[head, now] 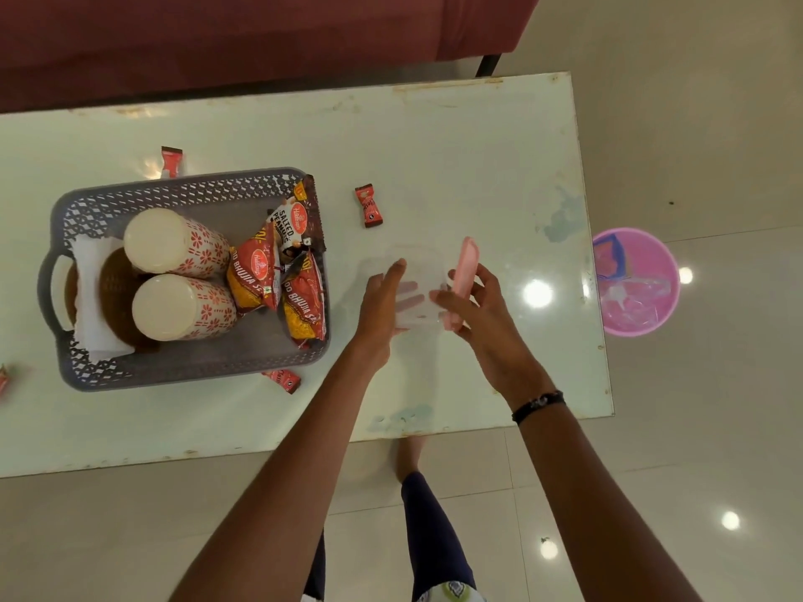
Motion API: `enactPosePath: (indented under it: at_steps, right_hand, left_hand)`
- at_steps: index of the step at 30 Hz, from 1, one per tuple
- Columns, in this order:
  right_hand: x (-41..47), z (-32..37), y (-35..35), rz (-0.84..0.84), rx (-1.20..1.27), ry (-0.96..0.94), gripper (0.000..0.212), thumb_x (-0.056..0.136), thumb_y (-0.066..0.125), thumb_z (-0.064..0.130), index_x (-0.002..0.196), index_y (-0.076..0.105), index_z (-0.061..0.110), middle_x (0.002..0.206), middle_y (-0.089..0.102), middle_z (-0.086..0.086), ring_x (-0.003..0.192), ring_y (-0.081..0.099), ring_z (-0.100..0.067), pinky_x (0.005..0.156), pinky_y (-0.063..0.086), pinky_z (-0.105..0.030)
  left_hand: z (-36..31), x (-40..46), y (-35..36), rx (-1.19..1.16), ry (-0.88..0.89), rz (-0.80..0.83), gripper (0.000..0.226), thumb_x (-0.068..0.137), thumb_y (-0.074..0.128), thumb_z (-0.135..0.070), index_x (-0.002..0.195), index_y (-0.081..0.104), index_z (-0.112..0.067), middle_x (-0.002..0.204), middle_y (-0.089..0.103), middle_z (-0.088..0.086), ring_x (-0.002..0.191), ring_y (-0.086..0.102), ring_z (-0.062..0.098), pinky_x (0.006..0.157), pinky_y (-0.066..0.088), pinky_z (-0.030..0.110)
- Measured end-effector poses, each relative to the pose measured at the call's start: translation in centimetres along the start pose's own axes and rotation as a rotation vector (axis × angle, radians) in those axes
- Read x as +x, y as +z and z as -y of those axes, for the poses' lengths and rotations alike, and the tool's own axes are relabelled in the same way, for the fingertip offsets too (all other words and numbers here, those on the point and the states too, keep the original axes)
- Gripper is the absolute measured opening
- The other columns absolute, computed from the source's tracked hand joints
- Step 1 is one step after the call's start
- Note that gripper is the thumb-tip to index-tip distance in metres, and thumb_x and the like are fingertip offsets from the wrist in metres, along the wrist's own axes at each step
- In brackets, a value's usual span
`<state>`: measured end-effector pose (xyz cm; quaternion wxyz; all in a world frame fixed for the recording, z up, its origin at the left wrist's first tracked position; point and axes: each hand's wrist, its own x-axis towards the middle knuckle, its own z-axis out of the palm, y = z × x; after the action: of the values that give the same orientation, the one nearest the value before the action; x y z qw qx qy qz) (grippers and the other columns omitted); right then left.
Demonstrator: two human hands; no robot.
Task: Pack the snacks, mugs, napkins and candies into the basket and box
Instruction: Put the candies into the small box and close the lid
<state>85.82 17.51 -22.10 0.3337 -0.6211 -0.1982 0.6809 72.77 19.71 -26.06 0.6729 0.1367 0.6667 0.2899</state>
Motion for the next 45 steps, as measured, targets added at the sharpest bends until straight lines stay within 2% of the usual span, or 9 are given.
enactPosePath:
  at_steps: [4,9,16,23,28,32,37,42,45]
  right_hand:
    - [1.0,-0.3,-2.6,-0.038,0.281,0.016,0.044,0.093,0.055,0.019,0.135,0.041,0.019,0.133,0.051,0.002,0.123,0.052,-0.012,0.101,0.046,-0.033]
    - [2.0,-0.8,-5.6,-0.124,0.459,0.064,0.025,0.092,0.043,0.012,0.114,0.054,0.02,0.125,0.052,-0.009,0.122,0.053,-0.024,0.101,0.046,-0.048]
    - [3.6,-1.6,-6.8,-0.31,0.144,0.042,0.03,0.092,0.058,0.023,0.122,0.054,0.019,0.13,0.054,-0.011,0.119,0.052,-0.028,0.083,0.058,-0.04]
    - [5.4,-2.9,-5.8,-0.478,-0.132,-0.077,0.038,0.088,0.063,0.021,0.122,0.054,0.01,0.114,0.061,-0.004,0.106,0.058,-0.022,0.074,0.048,-0.02]
    - [4.8,-5.1,-4.7,-0.668,-0.191,-0.178,0.054,0.086,0.064,0.017,0.134,0.041,0.01,0.131,0.05,-0.007,0.118,0.049,-0.017,0.099,0.042,-0.028]
    - [2.7,-7.5,-3.2,-0.754,-0.312,-0.217,0.052,0.085,0.061,0.007,0.133,0.039,0.007,0.133,0.043,-0.01,0.123,0.046,-0.023,0.105,0.043,-0.043]
    - [-2.1,-12.1,1.4,-0.439,-0.564,-0.316,0.047,0.088,0.054,0.001,0.132,0.041,0.012,0.128,0.045,-0.005,0.105,0.05,-0.016,0.091,0.047,-0.027]
    - [-4.6,-15.8,7.3,-0.174,-0.598,-0.339,0.041,0.091,0.052,0.005,0.128,0.043,0.019,0.121,0.046,0.005,0.101,0.055,-0.01,0.084,0.05,-0.021]
    - [-4.7,-16.3,10.1,-0.127,-0.588,-0.343,0.041,0.092,0.05,0.004,0.128,0.042,0.021,0.122,0.048,0.005,0.099,0.055,-0.005,0.079,0.05,-0.015]
  left_hand:
    - [-0.6,1.5,0.1,0.108,0.012,-0.032,0.046,0.093,0.048,-0.039,0.132,0.042,-0.015,0.122,0.059,0.006,0.104,0.06,0.02,0.084,0.049,0.04]
    - [-1.4,2.3,0.3,0.139,0.041,-0.063,0.04,0.094,0.048,-0.034,0.132,0.041,-0.022,0.119,0.05,0.0,0.103,0.051,0.016,0.079,0.049,0.038]
    - [-0.2,2.0,-0.6,0.159,0.076,-0.091,0.047,0.092,0.054,-0.023,0.136,0.04,-0.021,0.136,0.043,0.001,0.114,0.044,0.018,0.092,0.051,0.044]
    - [1.6,1.5,-1.6,0.181,0.122,-0.068,0.049,0.091,0.056,-0.025,0.136,0.037,-0.02,0.141,0.041,0.0,0.115,0.046,0.016,0.099,0.047,0.041]
    - [5.0,-1.8,-3.0,0.394,0.483,-0.184,0.044,0.091,0.058,-0.024,0.131,0.042,-0.015,0.132,0.045,0.0,0.116,0.046,0.013,0.085,0.045,0.012]
    - [8.5,-5.0,-6.0,0.524,0.609,-0.23,0.031,0.092,0.056,-0.019,0.122,0.049,-0.02,0.123,0.054,-0.006,0.105,0.052,0.007,0.076,0.05,0.019]
    - [10.6,-6.8,-9.9,0.396,0.514,-0.531,0.015,0.088,0.061,-0.013,0.102,0.055,-0.01,0.097,0.06,0.003,0.086,0.057,0.011,0.067,0.047,0.012]
    - [9.4,-5.3,-12.6,0.152,0.255,-0.843,0.037,0.081,0.07,-0.017,0.107,0.049,-0.001,0.099,0.052,0.007,0.083,0.05,0.016,0.064,0.046,0.014]
    - [8.6,-3.3,-13.8,0.176,0.117,-0.895,0.045,0.077,0.073,-0.017,0.108,0.047,0.0,0.109,0.054,0.016,0.093,0.055,0.025,0.08,0.051,0.037]
